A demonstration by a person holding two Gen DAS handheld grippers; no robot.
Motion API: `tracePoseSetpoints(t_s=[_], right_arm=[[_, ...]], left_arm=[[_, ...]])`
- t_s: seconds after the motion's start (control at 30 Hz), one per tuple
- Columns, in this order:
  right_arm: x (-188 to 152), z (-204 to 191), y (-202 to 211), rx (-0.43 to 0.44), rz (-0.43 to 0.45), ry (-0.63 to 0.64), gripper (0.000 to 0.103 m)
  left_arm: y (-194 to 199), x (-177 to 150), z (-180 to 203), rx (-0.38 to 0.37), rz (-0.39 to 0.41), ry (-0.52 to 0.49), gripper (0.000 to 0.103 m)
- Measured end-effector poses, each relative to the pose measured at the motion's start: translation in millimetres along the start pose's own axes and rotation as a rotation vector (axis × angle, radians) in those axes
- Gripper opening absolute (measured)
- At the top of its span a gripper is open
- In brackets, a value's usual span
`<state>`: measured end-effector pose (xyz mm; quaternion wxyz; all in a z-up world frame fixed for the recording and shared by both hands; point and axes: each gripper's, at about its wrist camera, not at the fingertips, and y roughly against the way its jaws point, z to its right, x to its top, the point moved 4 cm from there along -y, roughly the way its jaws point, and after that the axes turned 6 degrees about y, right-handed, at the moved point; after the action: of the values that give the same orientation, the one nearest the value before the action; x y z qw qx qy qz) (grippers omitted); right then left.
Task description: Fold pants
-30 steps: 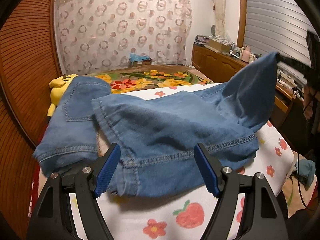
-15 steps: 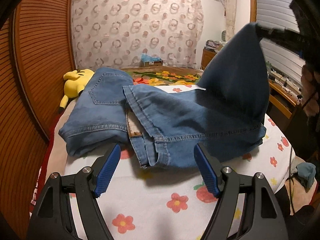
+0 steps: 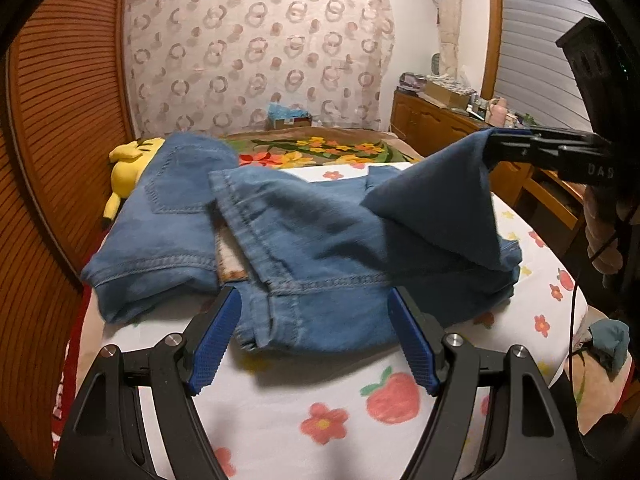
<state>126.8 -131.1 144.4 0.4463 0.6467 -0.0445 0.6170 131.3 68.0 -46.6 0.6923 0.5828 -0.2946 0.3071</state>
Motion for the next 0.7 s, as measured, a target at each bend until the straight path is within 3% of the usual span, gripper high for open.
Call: tracePoseSetpoints(t_s=[0.13,0.37,0.7], right_arm=[[-30.0,-11.5,-29.7,0.041,-0.028,0.022,0.047],[-45.0,-5.7,-17.9,0.056,-0.053,0.023,0.047],[-62.4,9.5,-32.6,-0.003,-0.066,-0.023,0.048]], left_arm=[[-0.9,6.3,14.8,-0.012,0.011,-0.017,0.076],[1.7,12.0,28.8,-0.021,0.035,-0.020,0.076],[-4.2,12.6,40.9,-0.033,0.028,-0.037,0.076]])
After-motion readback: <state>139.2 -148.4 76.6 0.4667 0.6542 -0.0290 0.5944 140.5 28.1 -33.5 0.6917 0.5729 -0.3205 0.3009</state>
